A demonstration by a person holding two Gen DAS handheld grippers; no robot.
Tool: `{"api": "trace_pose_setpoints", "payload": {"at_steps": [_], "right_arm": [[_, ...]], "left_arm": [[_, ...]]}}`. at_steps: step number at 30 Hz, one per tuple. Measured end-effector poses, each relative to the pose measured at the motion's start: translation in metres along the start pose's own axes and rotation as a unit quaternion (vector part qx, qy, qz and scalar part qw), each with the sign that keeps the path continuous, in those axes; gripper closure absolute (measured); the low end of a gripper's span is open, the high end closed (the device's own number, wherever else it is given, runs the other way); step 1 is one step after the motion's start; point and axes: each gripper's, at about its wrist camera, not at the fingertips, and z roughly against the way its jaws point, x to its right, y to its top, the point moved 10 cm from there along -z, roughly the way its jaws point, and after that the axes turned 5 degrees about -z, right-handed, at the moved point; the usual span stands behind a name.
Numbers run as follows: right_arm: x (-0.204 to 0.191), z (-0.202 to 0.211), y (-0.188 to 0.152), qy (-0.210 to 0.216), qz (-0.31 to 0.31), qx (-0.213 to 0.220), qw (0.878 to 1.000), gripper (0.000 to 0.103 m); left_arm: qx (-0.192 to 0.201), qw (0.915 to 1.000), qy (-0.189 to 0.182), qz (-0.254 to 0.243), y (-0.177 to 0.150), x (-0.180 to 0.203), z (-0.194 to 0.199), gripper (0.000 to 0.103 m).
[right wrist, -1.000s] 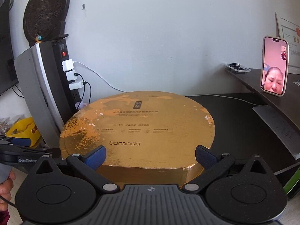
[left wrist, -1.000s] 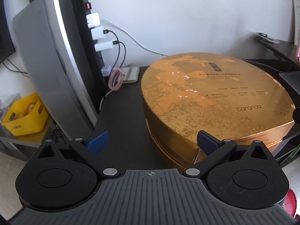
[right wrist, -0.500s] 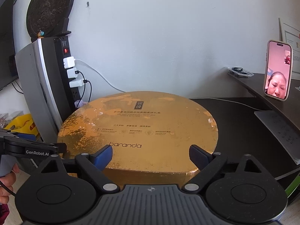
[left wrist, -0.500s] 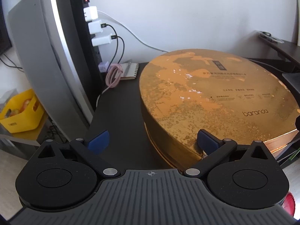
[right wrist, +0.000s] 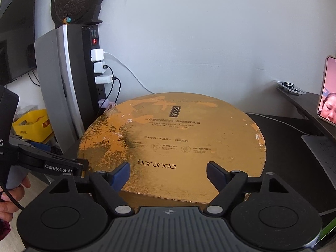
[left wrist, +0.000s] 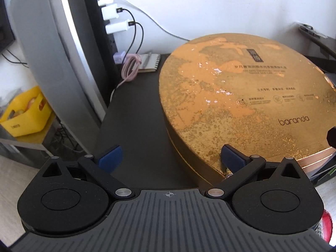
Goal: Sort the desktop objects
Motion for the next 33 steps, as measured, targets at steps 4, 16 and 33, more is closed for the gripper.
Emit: {"api": "trace_pose_setpoints", "payload": {"at_steps": [4,16,33], "right_arm": [[0.011,0.0,-0.002,-0.012,-0.007,-0.002,1.0,0.037],[0.034,-0.016,-0.023,-0.038,-0.019,-0.03,0.999,0.064],[0.022,0.033,-0.006,0.003,-0.045,0.009,0.999,0.021]], "left_arm": [[0.008,0.9999,0.006,-0.005,0.005,-0.001,0.011,0.005],[0.01,0.9989,-0.012,-0.045,0.008,0.03,0.017,0.005],[0.03,0.9981,-0.029,-0.046,0.005,0.04,0.048,0.0]]}}
